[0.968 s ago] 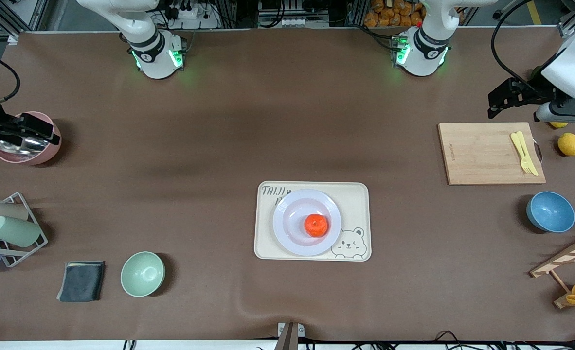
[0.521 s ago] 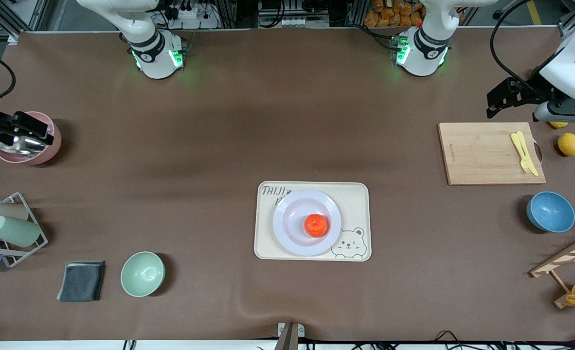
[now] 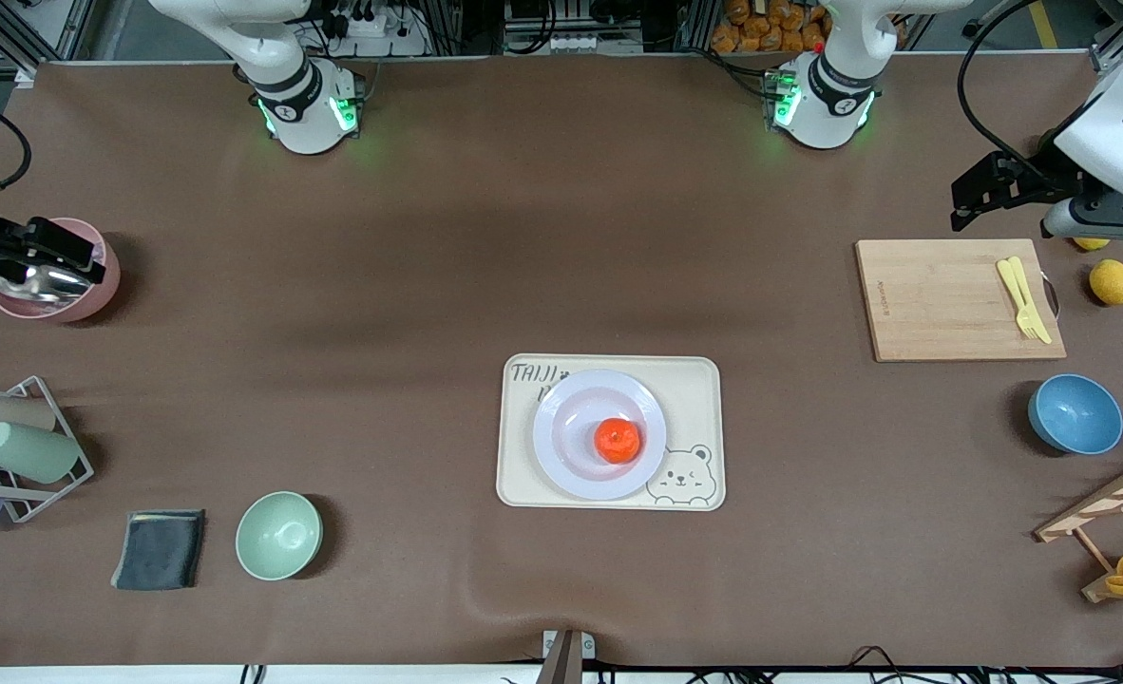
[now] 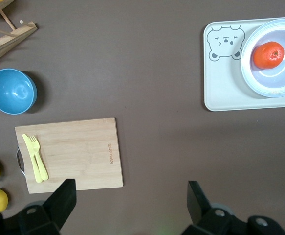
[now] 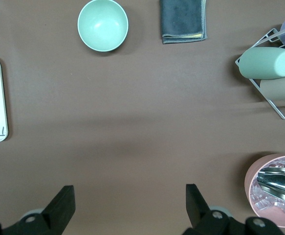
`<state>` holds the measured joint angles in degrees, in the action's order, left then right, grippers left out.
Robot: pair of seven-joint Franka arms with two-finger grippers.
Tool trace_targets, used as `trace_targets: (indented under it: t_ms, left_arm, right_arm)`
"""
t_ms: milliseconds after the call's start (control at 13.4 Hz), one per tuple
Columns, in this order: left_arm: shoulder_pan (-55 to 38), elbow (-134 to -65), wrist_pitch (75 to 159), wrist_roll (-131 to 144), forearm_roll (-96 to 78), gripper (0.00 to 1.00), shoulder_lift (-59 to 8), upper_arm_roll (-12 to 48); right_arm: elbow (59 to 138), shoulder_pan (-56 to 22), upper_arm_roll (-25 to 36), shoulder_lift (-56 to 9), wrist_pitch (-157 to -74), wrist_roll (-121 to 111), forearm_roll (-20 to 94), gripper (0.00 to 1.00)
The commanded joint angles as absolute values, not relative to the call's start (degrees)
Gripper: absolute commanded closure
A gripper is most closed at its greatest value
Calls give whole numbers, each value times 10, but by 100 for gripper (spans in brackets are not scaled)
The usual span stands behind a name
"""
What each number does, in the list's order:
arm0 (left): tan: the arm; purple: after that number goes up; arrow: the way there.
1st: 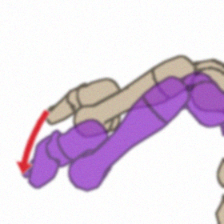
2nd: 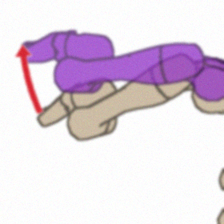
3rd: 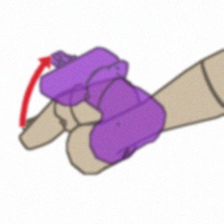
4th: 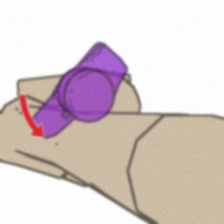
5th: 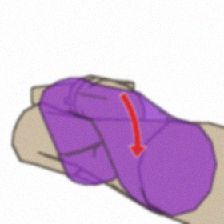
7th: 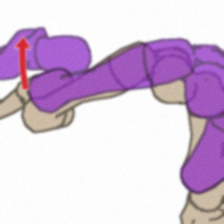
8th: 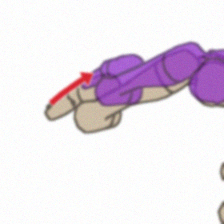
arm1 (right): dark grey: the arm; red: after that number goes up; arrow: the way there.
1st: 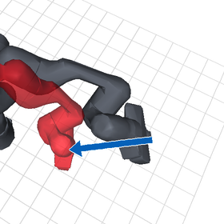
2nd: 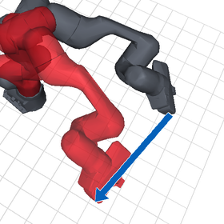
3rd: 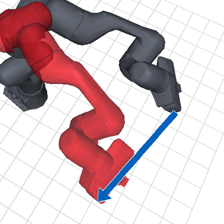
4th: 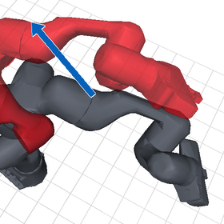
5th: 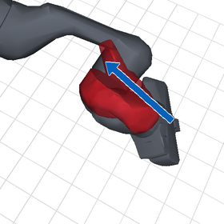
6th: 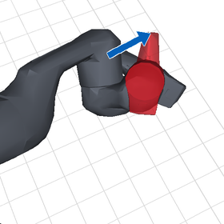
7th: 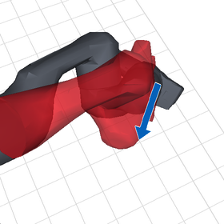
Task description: Place orange and plate with both arms
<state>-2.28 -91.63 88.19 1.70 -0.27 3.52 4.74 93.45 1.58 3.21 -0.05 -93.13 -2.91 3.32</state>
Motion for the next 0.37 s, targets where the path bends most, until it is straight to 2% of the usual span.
trace_targets:
  t_ms: [0,298]
  left_arm:
    - [-20,-911,879,16,-1,0,34,49]
    - [-20,-911,879,16,-1,0,34,48]
  right_arm:
    - [934,6,31,3,-927,-14,19,0]
    - [934,6,31,3,-925,-14,20,0]
